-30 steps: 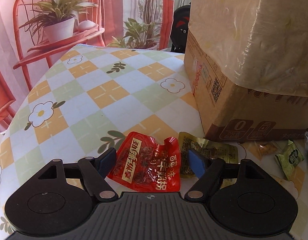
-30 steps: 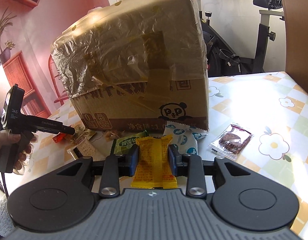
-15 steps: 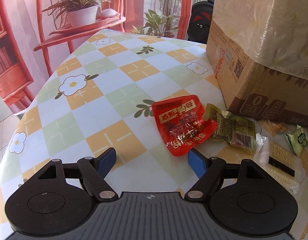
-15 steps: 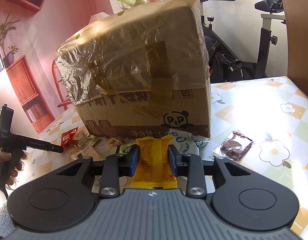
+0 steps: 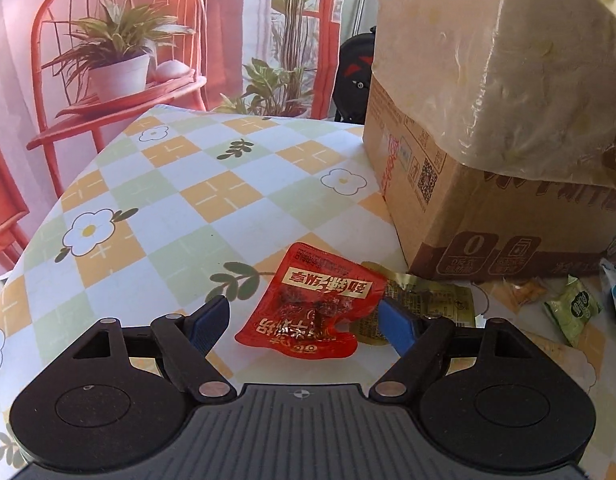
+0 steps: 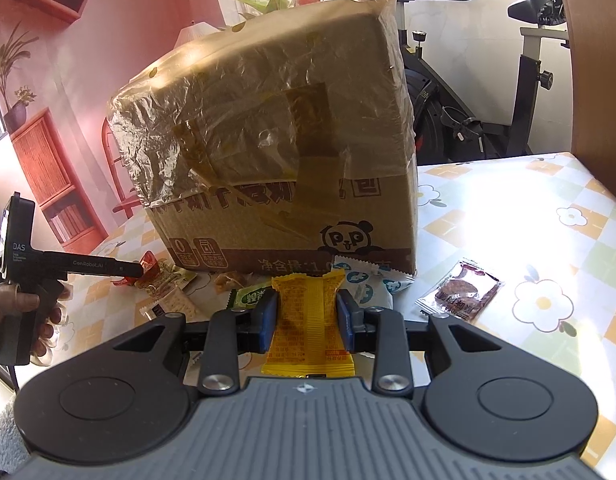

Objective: Organize snacks

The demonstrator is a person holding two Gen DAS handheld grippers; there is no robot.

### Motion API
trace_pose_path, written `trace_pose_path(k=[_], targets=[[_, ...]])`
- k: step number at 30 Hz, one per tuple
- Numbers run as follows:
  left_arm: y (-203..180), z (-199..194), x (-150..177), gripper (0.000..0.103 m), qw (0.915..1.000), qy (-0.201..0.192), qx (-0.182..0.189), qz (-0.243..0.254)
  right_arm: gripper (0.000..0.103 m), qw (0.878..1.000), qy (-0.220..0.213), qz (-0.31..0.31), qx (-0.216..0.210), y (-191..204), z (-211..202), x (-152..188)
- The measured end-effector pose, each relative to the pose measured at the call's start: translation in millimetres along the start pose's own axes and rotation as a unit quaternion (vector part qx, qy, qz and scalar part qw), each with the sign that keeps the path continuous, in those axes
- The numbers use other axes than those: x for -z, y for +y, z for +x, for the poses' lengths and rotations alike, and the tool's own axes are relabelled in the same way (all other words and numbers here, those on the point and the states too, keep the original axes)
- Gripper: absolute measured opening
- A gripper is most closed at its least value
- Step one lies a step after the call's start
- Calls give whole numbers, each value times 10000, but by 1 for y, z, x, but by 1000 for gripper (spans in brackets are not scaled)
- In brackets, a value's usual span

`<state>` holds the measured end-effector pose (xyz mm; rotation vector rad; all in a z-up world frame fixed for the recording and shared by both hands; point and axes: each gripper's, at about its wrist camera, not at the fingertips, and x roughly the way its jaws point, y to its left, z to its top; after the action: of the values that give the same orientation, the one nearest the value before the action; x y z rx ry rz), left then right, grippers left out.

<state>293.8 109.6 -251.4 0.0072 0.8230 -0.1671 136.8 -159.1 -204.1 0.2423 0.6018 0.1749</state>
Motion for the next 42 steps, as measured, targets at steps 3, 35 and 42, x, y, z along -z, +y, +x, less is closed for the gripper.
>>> trace_pose_path(k=[3, 35, 42], targets=[[4, 0, 8, 83, 9999, 36, 47, -83, 33, 10000, -50, -26, 68, 0, -4, -2], [-2, -29, 23, 15, 9998, -123, -171, -28, 33, 9992, -230, -296, -142, 14, -13, -6], [-9, -29, 17, 31, 10000, -34, -82, 45, 33, 9993, -237, -256, -157, 12, -15, -4]])
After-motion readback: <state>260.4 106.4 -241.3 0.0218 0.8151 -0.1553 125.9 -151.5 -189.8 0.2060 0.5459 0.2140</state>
